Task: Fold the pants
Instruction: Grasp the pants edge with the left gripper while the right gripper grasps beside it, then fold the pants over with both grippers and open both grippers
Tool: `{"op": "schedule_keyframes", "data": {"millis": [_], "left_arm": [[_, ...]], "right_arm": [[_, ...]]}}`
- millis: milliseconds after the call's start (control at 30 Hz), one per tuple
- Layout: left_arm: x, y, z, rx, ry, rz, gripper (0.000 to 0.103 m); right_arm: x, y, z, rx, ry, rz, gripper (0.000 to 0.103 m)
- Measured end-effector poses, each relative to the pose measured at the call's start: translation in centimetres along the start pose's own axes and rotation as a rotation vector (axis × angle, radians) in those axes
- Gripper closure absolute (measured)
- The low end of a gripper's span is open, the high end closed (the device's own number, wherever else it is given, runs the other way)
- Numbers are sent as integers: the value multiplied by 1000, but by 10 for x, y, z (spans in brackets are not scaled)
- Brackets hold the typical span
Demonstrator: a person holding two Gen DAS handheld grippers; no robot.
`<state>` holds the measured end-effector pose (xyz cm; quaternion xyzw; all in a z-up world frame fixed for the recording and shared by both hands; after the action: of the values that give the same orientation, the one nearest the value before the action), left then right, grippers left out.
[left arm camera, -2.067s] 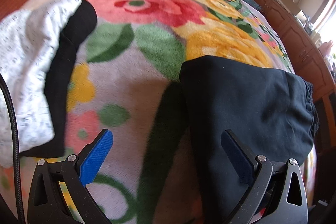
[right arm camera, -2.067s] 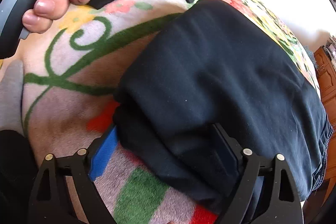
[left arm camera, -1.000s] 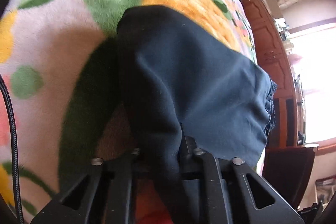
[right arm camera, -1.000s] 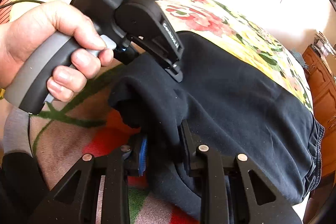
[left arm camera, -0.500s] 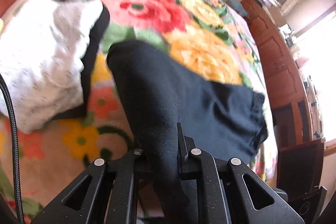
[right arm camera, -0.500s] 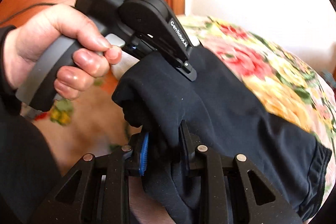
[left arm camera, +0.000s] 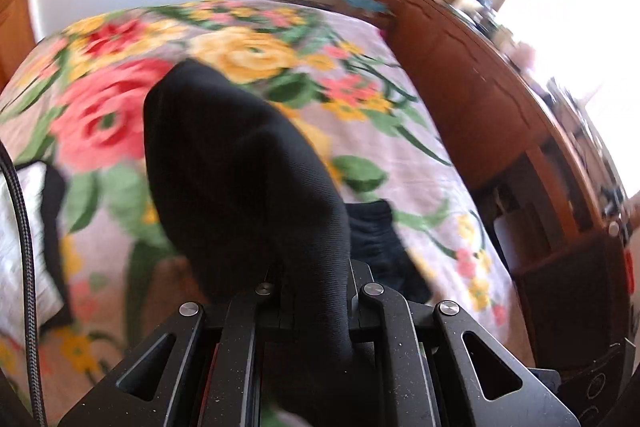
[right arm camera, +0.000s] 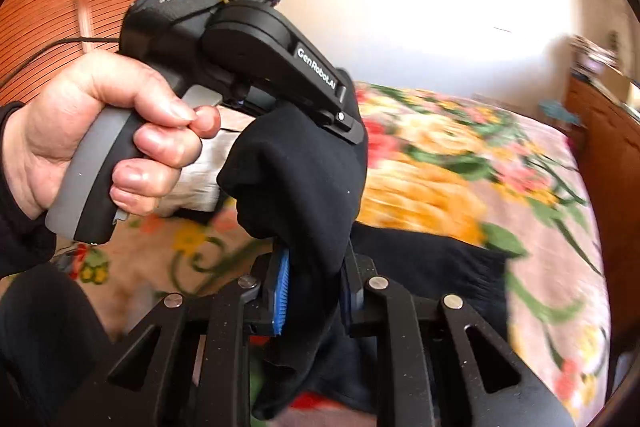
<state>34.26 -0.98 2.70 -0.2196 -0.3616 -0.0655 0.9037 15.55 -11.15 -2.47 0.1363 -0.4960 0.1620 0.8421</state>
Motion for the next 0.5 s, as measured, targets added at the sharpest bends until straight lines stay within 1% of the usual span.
{"op": "schedule_keyframes", "data": {"millis": [67, 167, 300, 433, 500], "left_arm": [[3, -29, -27, -21, 28, -28, 91], [4, -69, -72, -23, 73, -80, 90], [3, -110, -126, -20, 140, -128, 89], [-4, -126, -166, 0, 184, -150, 82], [-5, -134, -175, 13, 194, -167, 78]], "right_arm": [[-7, -27, 10, -45, 11, -17, 82], [-22, -64, 20, -100, 45, -71, 83], [-43, -97, 22, -157, 99, -113, 83], [-61, -125, 23, -186, 164, -154, 82], [-66, -139, 24, -196, 189, -191, 82]]}}
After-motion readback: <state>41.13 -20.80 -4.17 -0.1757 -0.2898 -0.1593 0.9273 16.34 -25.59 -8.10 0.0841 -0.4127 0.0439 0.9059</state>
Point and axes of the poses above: each gripper's, at about its wrist camera, not at the fingertips, and z roughly against the way its jaws point, y to its left, x to its top, the point moved 1 cm from there along -z, roughly the way its jaws point, and after that the axes turned 12 degrees about -y, right-handed, at the moved point
